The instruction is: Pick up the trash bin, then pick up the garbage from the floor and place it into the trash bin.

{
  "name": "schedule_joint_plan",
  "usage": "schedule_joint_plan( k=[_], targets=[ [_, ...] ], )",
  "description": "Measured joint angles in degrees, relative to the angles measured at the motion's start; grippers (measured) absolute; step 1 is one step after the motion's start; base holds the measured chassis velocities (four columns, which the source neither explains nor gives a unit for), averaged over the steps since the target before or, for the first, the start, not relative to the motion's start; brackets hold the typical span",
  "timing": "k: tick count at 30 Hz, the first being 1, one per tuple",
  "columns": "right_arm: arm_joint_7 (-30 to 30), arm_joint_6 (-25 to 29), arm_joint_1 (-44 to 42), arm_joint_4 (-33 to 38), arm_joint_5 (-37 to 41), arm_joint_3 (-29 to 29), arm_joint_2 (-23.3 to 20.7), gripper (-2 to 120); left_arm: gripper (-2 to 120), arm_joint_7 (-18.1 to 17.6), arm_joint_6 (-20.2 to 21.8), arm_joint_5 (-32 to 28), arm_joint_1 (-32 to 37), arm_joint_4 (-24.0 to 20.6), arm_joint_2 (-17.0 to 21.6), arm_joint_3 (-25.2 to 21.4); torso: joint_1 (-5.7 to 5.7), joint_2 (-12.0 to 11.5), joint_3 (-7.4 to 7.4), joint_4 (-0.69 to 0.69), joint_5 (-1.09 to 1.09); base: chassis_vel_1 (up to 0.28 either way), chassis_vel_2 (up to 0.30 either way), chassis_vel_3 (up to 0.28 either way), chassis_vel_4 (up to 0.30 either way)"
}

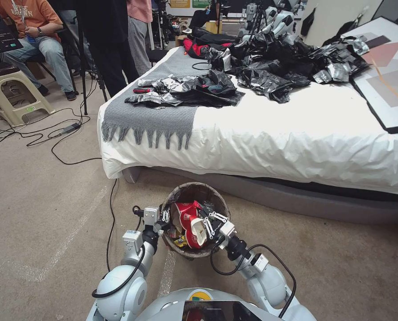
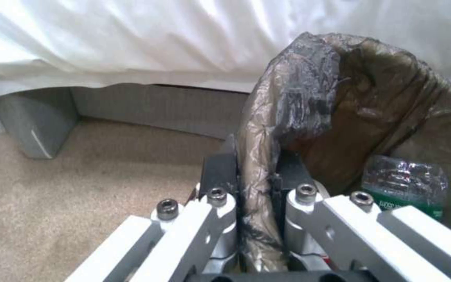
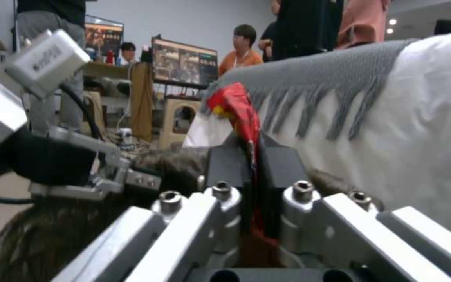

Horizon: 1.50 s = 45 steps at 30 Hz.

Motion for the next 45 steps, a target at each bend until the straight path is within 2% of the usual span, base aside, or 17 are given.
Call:
schedule_joint_plan(
  k=[2, 5, 9, 12, 13, 16, 20, 21, 23, 26, 32, 34, 35, 37, 38, 41, 45],
  targets=[
    [0.08, 0.0, 0.13, -0.4, -0.03, -0.11, 0.11, 14, 6, 0.0, 0.01, 0.01, -0.02, 0.0, -0.02, 0.02, 0.0, 0.0, 0.0, 0.0, 0.0, 0.0, 0.0, 0.0, 0.0],
    [0.13, -0.06, 0.25, -0.83, -0.06, -0.24, 0.22, 29, 6, 0.02, 0.02, 0.03, -0.05, 0.0, -0.05, 0.06, 0.0, 0.0, 0.0, 0.0, 0.0, 0.0, 0.0, 0.0, 0.0],
    [0.13, -0.13, 0.3, -0.91, -0.1, -0.27, 0.23, 36, 6, 0.03, 0.03, 0.03, -0.08, 0.0, -0.06, 0.07, 0.0, 0.0, 0.0, 0.0, 0.0, 0.0, 0.0, 0.0, 0.0],
    [0.13, -0.3, 0.53, -0.98, -0.12, -0.25, 0.3, 55, 6, 0.04, 0.03, 0.03, -0.11, 0.02, -0.09, 0.02, 0.0, 0.0, 0.0, 0.0, 0.0, 0.0, 0.0, 0.0, 0.0],
    [0.13, -0.3, 0.53, -0.98, -0.12, -0.25, 0.3, 55, 6, 0.04, 0.03, 0.03, -0.11, 0.02, -0.09, 0.02, 0.0, 0.0, 0.0, 0.0, 0.0, 0.0, 0.0, 0.0, 0.0],
    [0.18, -0.45, 0.68, -0.99, -0.15, -0.19, 0.33, 69, 6, 0.09, 0.02, 0.03, -0.12, 0.06, -0.15, 0.0, 0.0, 0.0, 0.0, 0.0, 0.0, 0.0, 0.0, 0.0, 0.0],
    [0.19, -0.45, 0.69, -1.0, -0.18, -0.15, 0.37, 82, 6, 0.12, 0.01, 0.04, -0.12, 0.09, -0.19, -0.01, 0.0, 0.0, 0.0, 0.0, 0.0, 0.0, 0.0, 0.0, 0.0],
    [0.19, -0.45, 0.69, -1.0, -0.18, -0.15, 0.37, 82, 6, 0.12, 0.01, 0.04, -0.12, 0.09, -0.19, -0.01, 0.0, 0.0, 0.0, 0.0, 0.0, 0.0, 0.0, 0.0, 0.0],
    [0.2, -0.45, 0.73, -1.0, -0.2, -0.12, 0.41, 93, 6, 0.13, 0.0, 0.04, -0.13, 0.13, -0.19, -0.02, 0.0, 0.0, 0.0, 0.0, 0.0, 0.0, 0.0, 0.0, 0.0],
    [0.75, -0.41, 0.69, -0.63, -0.27, -0.09, 0.5, 99, 6, 0.14, -0.01, 0.05, -0.13, 0.13, -0.19, -0.04, 0.0, 0.0, 0.0, 0.0, 0.0, 0.0, 0.0, 0.0, 0.0],
    [3.95, 0.02, 0.21, 2.64, -0.87, 0.98, 1.34, 100, 6, 0.16, -0.04, 0.06, -0.16, 0.22, -0.24, -0.1, 0.0, 0.0, 0.0, 0.01, 0.0, 0.0, 0.0, 0.0, 0.0],
    [8.22, 0.53, -1.19, 6.42, -3.35, 3.24, 2.28, 100, 6, 0.18, -0.12, 0.07, -0.2, 0.35, -0.3, -0.18, 0.0, 0.0, 0.0, 0.0, 0.0, 0.0, 0.0, 0.0, 0.0],
    [8.22, 0.53, -1.19, 6.42, -3.35, 3.24, 2.28, 100, 6, 0.18, -0.12, 0.07, -0.2, 0.35, -0.3, -0.18, 0.0, 0.0, 0.0, 0.0, 0.0, 0.0, 0.0, 0.0, 0.0],
    [13.37, 0.44, -3.55, 9.48, -6.83, 5.37, 2.97, 100, 6, 0.2, -0.18, 0.05, -0.21, 0.41, -0.31, -0.37, 0.0, 0.0, 0.0, 0.0, 0.0, 0.0, 0.0, 0.0, 0.0],
    [13.37, 0.44, -3.55, 9.48, -6.83, 5.37, 2.97, 100, 6, 0.2, -0.18, 0.05, -0.21, 0.41, -0.31, -0.37, 0.0, 0.0, 0.0, 0.0, 0.0, 0.0, 0.0, 0.0, 0.0],
    [23.05, -1.42, -7.4, 11.04, -12.71, 8.25, 4.29, 100, 6, 0.2, -0.25, -0.11, -0.26, 0.49, -0.26, -0.73, 0.0, 0.0, 0.0, 0.0, -0.01, 0.0, 0.0, 0.0, 0.0],
    [27.68, -1.84, -9.22, 10.62, -13.88, 9.51, 5.42, 100, 6, 0.2, -0.26, -0.19, -0.23, 0.48, -0.24, -0.81, 0.0, 0.0, 0.0, -0.01, 0.0, 0.0, 0.0, 0.0, 0.0]
  ],
)
